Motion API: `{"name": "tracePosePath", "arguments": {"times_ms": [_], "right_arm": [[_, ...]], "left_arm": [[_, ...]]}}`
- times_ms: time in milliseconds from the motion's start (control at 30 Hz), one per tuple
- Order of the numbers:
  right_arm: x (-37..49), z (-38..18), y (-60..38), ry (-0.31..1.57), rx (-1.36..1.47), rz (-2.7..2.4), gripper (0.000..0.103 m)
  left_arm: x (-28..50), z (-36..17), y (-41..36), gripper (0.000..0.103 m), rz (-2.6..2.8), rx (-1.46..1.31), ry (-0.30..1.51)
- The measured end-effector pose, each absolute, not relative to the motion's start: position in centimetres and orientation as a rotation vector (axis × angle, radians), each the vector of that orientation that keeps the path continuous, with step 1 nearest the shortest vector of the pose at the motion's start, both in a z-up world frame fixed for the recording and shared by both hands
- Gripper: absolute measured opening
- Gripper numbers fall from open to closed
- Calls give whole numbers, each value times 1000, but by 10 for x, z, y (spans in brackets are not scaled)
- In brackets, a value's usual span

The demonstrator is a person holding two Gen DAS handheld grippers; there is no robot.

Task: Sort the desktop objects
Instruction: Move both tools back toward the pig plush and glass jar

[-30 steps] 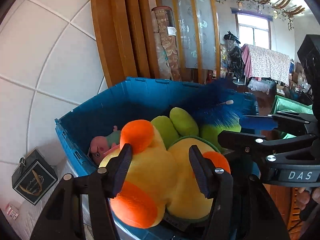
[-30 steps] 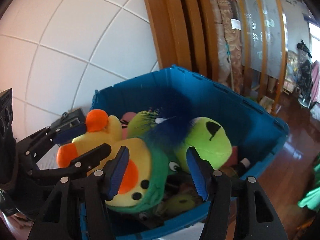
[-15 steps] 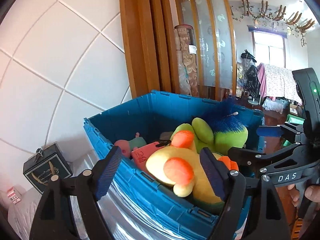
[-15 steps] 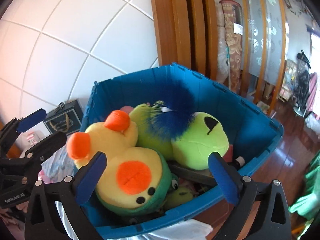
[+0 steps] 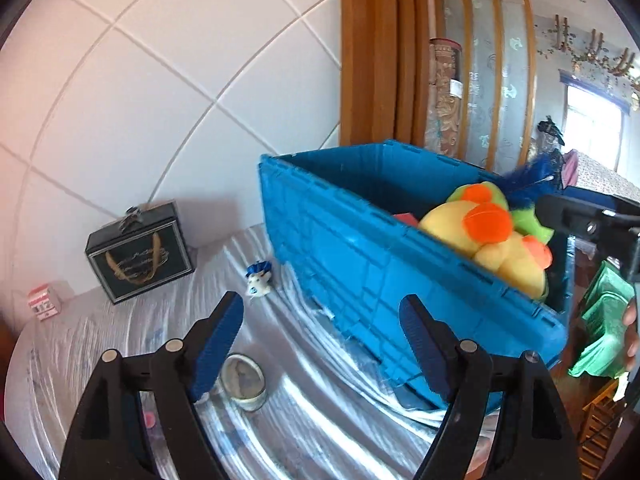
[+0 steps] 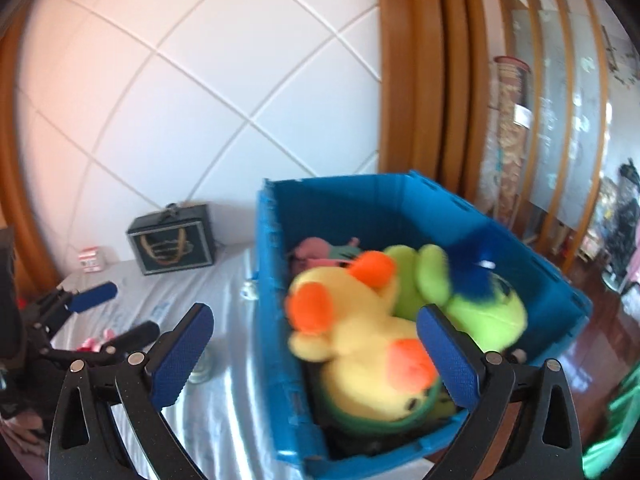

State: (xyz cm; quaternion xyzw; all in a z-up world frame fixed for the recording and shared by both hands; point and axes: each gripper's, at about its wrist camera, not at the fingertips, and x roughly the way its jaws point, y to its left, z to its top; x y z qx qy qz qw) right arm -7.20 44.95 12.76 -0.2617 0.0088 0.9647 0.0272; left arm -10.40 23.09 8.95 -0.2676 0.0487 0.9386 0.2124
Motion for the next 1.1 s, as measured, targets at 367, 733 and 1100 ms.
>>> {"name": "tracePosePath", "arguments": {"times_ms": [367, 733, 1100], "right_arm": [[-137, 74, 335, -53, -1144, 3155, 103], [-216, -47, 286, -47, -1619, 2922, 103], [-274, -136, 266, -28, -1875, 2667, 103]], "left_arm": [[-117, 8, 48, 80, 2860, -1132, 50], [-150, -76, -28, 80, 2696, -1496, 250], [-226, -148, -29, 88, 2511, -1685, 473]]}}
